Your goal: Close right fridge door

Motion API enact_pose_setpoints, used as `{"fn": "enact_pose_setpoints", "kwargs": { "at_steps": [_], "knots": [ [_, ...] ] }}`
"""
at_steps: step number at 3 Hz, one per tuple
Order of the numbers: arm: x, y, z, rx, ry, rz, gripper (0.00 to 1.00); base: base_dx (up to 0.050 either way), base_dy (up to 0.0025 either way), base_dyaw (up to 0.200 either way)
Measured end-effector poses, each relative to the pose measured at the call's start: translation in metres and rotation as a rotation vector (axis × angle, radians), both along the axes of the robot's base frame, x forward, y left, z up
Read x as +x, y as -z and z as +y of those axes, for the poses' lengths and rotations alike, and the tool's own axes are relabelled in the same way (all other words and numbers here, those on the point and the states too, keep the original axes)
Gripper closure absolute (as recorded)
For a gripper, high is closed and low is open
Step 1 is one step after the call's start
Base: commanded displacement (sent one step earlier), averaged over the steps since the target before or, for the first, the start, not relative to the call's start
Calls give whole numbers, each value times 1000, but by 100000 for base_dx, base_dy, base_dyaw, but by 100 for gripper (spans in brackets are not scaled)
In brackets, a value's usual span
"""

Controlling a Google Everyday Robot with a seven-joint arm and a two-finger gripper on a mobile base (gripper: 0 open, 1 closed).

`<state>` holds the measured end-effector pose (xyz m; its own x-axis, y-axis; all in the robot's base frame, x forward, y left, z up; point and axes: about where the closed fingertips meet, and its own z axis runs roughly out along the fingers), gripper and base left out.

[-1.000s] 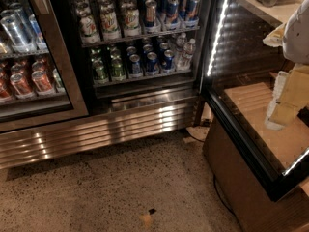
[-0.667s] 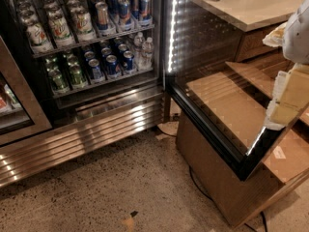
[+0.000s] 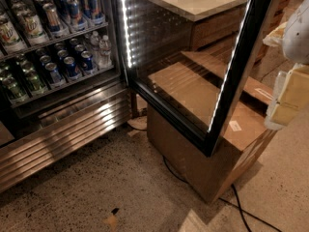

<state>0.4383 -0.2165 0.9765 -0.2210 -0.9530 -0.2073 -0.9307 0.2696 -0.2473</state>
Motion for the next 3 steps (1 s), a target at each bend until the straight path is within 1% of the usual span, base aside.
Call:
{"fn": "enact_pose_setpoints", "kwargs": {
  "at_steps": [1,3],
  "knots": [
    [0,0,0,0,0,0,0,-1,1,-19402],
    [0,0,0,0,0,0,0,5000,1,-11]
  ]
}}
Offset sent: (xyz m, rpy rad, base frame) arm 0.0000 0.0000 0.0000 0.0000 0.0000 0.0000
